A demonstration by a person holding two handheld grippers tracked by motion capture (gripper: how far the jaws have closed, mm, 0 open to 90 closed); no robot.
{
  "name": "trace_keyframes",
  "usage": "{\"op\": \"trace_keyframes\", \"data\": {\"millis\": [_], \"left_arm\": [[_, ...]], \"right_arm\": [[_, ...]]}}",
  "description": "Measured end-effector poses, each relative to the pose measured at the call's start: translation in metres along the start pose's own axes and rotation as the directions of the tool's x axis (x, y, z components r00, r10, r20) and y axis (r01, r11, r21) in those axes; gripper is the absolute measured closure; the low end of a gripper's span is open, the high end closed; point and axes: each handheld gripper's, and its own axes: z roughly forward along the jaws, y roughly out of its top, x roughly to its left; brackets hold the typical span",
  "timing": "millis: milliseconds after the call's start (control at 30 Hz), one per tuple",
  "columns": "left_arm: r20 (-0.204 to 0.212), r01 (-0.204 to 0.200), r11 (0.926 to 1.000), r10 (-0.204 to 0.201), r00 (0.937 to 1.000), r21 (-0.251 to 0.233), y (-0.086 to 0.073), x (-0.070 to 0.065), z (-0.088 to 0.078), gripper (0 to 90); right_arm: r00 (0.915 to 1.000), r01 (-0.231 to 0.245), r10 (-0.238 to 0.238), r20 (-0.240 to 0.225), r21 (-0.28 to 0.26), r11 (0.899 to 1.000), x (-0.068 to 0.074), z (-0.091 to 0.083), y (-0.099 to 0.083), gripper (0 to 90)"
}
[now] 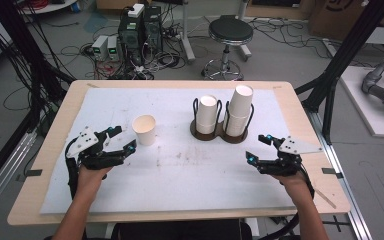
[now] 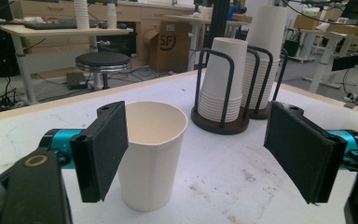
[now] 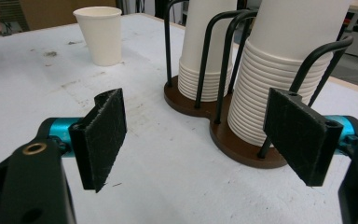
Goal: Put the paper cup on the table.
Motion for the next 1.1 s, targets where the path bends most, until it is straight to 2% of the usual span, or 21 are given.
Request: {"op": "trace_keyframes", "data": {"millis": [200, 1100], "left_arm": [[0.023, -0.008, 0.9999, 0.008, 0.9997, -0.012, -0.0011, -0.0034, -0.0026, 21.5], [0.014, -0.005, 1.0000, 0.005, 0.9999, -0.005, -0.0049, -0.0024, -0.0031, 21.5]], "right_arm": [[1.0000, -0.003, 0.003, 0.009, 0.002, 1.000, 0.0032, -0.0013, 0.0000, 21.8], [0.9999, -0.007, 0.007, 0.013, -0.001, 1.000, 0.0023, -0.0018, -0.0001, 21.8]]}}
